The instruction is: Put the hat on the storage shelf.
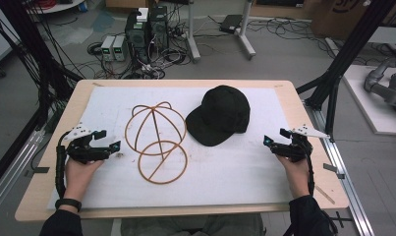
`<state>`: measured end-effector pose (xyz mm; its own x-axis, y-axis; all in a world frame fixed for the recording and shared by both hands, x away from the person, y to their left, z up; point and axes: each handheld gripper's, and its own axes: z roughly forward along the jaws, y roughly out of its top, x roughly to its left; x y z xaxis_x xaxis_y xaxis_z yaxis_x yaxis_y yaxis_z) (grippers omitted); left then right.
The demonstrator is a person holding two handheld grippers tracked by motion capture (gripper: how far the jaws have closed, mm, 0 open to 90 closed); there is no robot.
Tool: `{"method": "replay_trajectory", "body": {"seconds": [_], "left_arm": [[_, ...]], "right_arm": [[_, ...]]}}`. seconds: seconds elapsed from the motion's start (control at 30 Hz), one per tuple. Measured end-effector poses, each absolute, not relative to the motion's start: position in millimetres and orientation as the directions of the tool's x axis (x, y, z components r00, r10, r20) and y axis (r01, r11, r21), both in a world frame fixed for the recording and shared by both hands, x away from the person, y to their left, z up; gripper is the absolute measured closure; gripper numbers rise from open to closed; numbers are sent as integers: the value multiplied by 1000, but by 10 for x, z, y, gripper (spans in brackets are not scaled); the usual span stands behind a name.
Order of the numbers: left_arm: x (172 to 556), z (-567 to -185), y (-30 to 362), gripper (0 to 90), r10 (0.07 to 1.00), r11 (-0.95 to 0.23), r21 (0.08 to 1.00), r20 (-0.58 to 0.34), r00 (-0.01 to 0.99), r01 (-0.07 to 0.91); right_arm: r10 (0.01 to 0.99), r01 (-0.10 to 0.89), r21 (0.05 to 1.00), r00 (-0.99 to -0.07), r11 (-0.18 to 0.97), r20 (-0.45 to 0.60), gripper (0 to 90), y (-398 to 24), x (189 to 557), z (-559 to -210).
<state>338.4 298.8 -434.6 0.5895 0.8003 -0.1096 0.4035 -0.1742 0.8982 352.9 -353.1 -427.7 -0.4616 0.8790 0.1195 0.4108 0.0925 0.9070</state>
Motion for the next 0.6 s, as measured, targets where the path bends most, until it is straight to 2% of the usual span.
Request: {"method": "replay_trajectory", "body": {"seconds": [0.53,0.6], "left_arm": [[3392,-4352,2994,199,800,-168,899,-116,589,405],[3392,-4350,3003,199,800,-163,900,-119,588,404]], "right_arm": [[846,383,922,-507,54,161,187,-3371,3562,-4148],[830,369,925,-542,92,133,241,-3259,3594,-4108]]}}
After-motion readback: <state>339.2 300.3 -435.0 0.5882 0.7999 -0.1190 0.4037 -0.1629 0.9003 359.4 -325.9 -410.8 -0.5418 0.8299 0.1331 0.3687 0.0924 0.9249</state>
